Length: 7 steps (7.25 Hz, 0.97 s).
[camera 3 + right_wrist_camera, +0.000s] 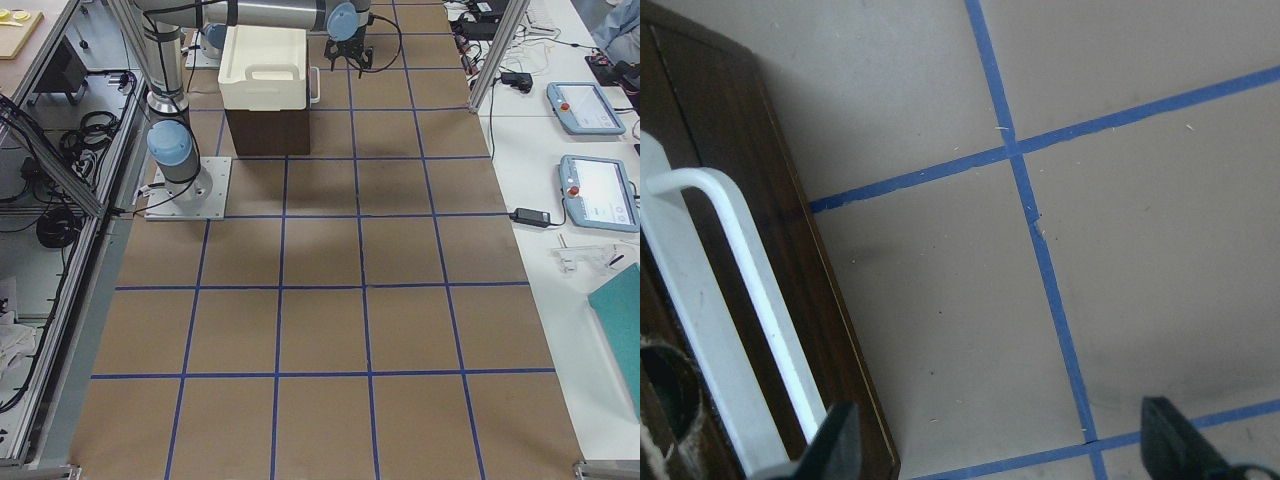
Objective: Place scissors in drawer with both arms
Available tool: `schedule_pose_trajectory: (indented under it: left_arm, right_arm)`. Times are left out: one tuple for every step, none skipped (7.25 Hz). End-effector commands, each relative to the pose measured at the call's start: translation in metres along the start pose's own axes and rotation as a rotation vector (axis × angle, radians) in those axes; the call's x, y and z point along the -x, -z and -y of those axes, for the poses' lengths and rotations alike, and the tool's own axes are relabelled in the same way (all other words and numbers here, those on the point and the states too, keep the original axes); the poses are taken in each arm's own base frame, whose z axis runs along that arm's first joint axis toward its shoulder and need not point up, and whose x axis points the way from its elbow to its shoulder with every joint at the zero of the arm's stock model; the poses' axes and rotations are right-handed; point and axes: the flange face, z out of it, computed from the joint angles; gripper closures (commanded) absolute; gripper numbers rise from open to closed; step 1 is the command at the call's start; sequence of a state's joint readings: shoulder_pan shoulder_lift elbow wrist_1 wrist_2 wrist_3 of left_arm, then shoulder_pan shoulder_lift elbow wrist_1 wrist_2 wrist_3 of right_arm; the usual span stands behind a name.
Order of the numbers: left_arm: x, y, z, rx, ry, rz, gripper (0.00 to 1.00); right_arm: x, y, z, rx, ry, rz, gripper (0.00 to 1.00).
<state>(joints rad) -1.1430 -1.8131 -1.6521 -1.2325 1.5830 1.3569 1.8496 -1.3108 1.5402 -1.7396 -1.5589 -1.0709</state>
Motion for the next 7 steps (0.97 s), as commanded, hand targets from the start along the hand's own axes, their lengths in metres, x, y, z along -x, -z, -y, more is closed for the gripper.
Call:
schedule_pose_trajectory:
  left_arm:
    - [0.027, -0.030, -0.022, 0.032, -0.234, 0.008, 0.00]
    - [0.039, -0.048, -0.030, 0.070, -0.306, 0.008, 0.00]
    - [0.052, -0.064, -0.035, 0.101, -0.412, 0.035, 0.00]
    - [0.060, -0.085, -0.033, 0.105, -0.503, 0.033, 0.00]
    - [0.068, -0.105, -0.034, 0.104, -0.555, 0.035, 0.00]
    - [0.075, -0.123, -0.033, 0.108, -0.619, 0.036, 0.00]
    - [0.078, -0.140, -0.032, 0.107, -0.641, 0.029, 0.00]
  right_arm:
    - [-0.002, -0.012, 0.000, -0.002, 0.138, 0.034, 0.00]
    - [0.000, -0.019, 0.008, -0.067, 0.134, 0.085, 0.00]
    - [0.000, -0.021, 0.008, -0.067, 0.139, 0.092, 0.00]
    - [0.011, -0.024, 0.010, -0.041, 0.146, 0.142, 0.00]
    - [0.011, -0.023, 0.007, -0.037, 0.137, 0.155, 0.00]
    - [0.009, -0.021, 0.008, -0.048, 0.132, 0.146, 0.00]
    - [0.008, -0.022, 0.008, -0.049, 0.140, 0.148, 0.00]
